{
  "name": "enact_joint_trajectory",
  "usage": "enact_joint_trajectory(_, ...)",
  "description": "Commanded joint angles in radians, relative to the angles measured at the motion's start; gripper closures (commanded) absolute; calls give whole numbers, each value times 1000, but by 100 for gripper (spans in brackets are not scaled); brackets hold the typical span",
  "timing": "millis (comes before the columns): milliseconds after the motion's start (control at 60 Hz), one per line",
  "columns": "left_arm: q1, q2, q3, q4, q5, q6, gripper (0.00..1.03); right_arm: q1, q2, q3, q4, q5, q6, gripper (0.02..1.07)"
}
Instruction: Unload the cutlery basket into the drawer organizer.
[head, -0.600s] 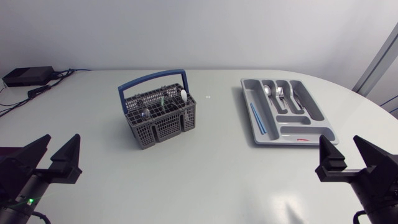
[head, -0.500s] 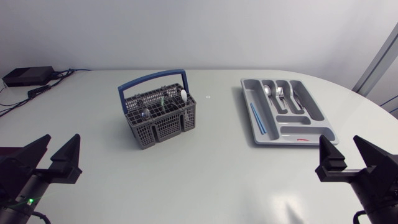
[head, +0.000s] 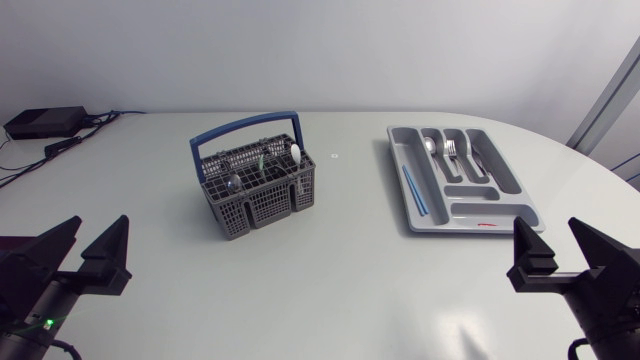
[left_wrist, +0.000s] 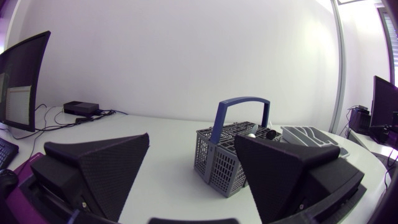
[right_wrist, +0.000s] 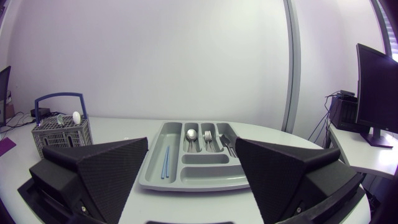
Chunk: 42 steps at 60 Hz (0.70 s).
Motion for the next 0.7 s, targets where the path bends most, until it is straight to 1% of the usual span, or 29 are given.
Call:
enact_joint_trajectory(0, -1, -9, 47, -4, -6, 2, 4, 19, -6, 18, 4, 9, 24, 6)
enact_joint_trajectory(100, -27, 4, 100, -5, -6, -1, 4, 46, 3, 66, 4, 14, 27, 7)
enact_joint_trajectory(200, -31, 63, 159, -5, -8, -1, 5, 78, 71, 123, 15, 32, 27, 7)
enact_joint_trajectory(367, -32, 200, 242, 32, -8, -1, 6, 102, 278, 225, 81, 40, 26, 7)
enact_joint_trajectory(467, -34, 318, 306, 36, -9, 12, 8, 130, 422, 291, 121, 41, 29, 7)
enact_joint_trajectory(617, -40, 502, 407, 21, -23, 50, 12, 185, 634, 391, 156, 83, 44, 7)
enact_joint_trajectory(650, -46, 574, 449, -1, -35, 62, 12, 199, 720, 439, 145, 98, 50, 7)
enact_joint_trajectory(683, -54, 622, 479, -20, -46, 78, 12, 205, 763, 466, 136, 99, 58, 7)
